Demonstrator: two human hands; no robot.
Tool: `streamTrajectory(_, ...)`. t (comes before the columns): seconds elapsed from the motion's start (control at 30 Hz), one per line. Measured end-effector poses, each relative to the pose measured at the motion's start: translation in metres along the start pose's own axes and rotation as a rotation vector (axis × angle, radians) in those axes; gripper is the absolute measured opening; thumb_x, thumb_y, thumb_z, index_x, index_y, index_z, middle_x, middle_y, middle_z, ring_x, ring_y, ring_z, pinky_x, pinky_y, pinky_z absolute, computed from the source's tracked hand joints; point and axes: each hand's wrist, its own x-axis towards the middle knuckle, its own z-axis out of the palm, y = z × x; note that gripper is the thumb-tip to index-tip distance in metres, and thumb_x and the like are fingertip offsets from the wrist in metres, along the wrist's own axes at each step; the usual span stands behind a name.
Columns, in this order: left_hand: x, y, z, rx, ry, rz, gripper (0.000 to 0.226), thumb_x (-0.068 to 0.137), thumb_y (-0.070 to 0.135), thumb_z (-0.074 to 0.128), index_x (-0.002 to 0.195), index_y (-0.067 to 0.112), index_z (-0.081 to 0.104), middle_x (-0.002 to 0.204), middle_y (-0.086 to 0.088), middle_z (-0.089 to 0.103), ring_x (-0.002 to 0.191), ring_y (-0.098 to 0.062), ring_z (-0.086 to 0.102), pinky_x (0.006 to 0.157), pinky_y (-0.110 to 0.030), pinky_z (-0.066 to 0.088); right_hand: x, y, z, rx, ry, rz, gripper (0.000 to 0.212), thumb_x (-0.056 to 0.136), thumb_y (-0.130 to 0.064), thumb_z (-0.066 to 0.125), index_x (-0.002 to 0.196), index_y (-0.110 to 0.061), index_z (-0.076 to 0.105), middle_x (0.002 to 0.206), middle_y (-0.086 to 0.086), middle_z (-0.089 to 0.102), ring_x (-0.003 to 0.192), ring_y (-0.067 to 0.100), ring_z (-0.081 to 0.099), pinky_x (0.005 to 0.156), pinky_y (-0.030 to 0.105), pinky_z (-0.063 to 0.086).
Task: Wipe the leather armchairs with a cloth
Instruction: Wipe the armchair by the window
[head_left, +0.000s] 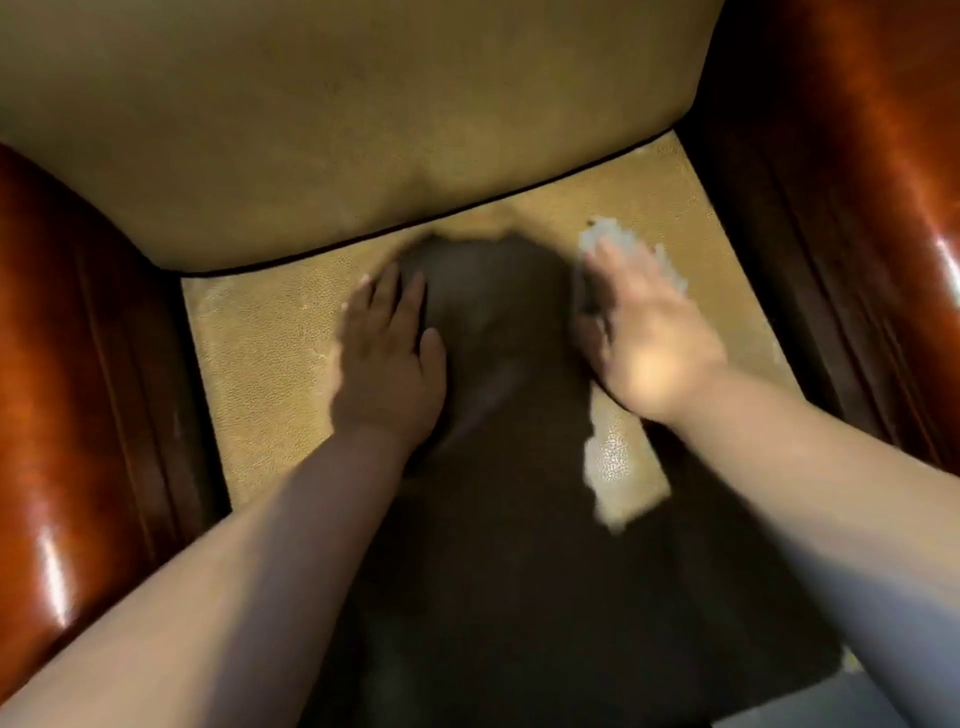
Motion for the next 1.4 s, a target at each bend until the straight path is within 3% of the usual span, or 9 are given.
streamTrajectory(0.13,-0.009,-0.007,0.007,0.087,0.020,-0.024,0.066,0.103,0.041,0.038,0.166,0.020,0.033,0.174,-0.008,0.024,0.161,-0.031,0.016,0.130,-0.050,0.014,0.024,-0.015,0.007,-0.121,0.067,0.280,0.063,0.108,-0.029,0.026,0.162,0.002,0.017,0.171,0.021,0.012,0.159,0.035,0.005,0.129,0.047,-0.001)
streamTrajectory(0.33,-0.022,-0.005,-0.007,0.001,-0.054,0.013,0.068,0.104,0.043,0.025,0.166,0.016,0.032,0.176,-0.010,0.017,0.163,-0.031,0.008,0.132,-0.045,0.005,-0.045,-0.103,0.028,-0.063,-0.031,-0.456,0.058,0.099,-0.033,0.050,0.152,-0.009,0.051,0.161,0.011,0.044,0.151,0.040,0.034,0.127,0.046,0.021)
streamTrajectory(0.47,-0.053,-0.002,0.002,-0.079,-0.070,-0.061,0.072,0.102,0.052,0.027,0.168,0.023,0.026,0.178,-0.001,0.007,0.164,-0.019,-0.004,0.120,-0.015,-0.021,-0.043,-0.006,0.016,0.002,0.010,-0.054,0.065,0.103,-0.035,0.045,0.164,-0.019,0.029,0.172,0.005,0.022,0.160,0.030,0.010,0.130,0.045,0.006)
streamTrajectory(0.6,-0.052,0.005,0.006,0.095,-0.080,-0.093,0.074,0.102,0.053,0.035,0.169,0.025,0.019,0.178,-0.002,0.006,0.164,-0.028,0.002,0.132,-0.045,0.000,-0.074,0.040,0.011,0.109,0.063,0.422,0.064,0.109,-0.037,0.029,0.166,-0.014,0.013,0.174,0.008,0.005,0.160,0.033,-0.002,0.130,0.048,0.000)
streamTrajectory(0.73,-0.052,0.031,-0.001,0.142,-0.126,-0.181,0.080,0.101,0.050,0.048,0.168,0.018,0.016,0.177,-0.008,0.008,0.162,-0.039,0.003,0.130,-0.059,0.007,-0.125,-0.016,0.032,-0.007,0.121,0.219,0.068,0.102,-0.033,0.042,0.162,-0.005,0.029,0.169,0.017,0.023,0.157,0.034,0.006,0.129,0.041,-0.010)
streamTrajectory(0.87,-0.049,0.083,0.013,0.123,-0.210,-0.110,0.085,0.102,0.060,0.043,0.169,0.025,0.007,0.178,-0.001,-0.006,0.163,-0.031,-0.013,0.129,-0.062,-0.005,-0.129,0.027,0.020,0.030,-0.078,-0.086,0.071,0.099,-0.047,0.040,0.162,-0.014,0.033,0.170,0.008,0.026,0.159,0.037,0.013,0.129,0.054,0.011)
streamTrajectory(1.03,-0.030,0.125,0.059,0.122,-0.149,0.011,0.081,0.099,0.069,0.031,0.168,0.035,0.005,0.177,0.006,-0.003,0.162,-0.022,-0.019,0.128,-0.059,-0.011,-0.047,0.101,0.019,0.126,0.122,0.230,0.069,0.104,-0.041,0.038,0.164,-0.008,0.024,0.171,0.015,0.021,0.158,0.031,0.019,0.128,0.036,0.006)
streamTrajectory(1.17,-0.031,0.122,0.061,0.208,-0.032,0.051,0.080,0.096,0.065,0.037,0.167,0.031,0.020,0.176,0.001,0.010,0.164,-0.029,-0.002,0.129,-0.061,0.000,-0.104,0.070,0.032,0.290,0.170,0.431,0.071,0.103,-0.036,0.038,0.166,-0.011,0.016,0.174,0.012,0.009,0.160,0.032,0.010,0.129,0.048,0.013)
streamTrajectory(1.4,-0.031,0.124,0.062,0.281,-0.032,0.059,0.084,0.092,0.063,0.039,0.166,0.027,0.026,0.176,-0.002,0.016,0.162,-0.034,0.006,0.129,-0.063,0.007,-0.164,0.078,0.042,0.141,0.204,0.489,0.064,0.100,-0.024,0.058,0.156,0.001,0.039,0.162,0.023,0.036,0.145,0.044,0.041,0.117,0.055,0.037)
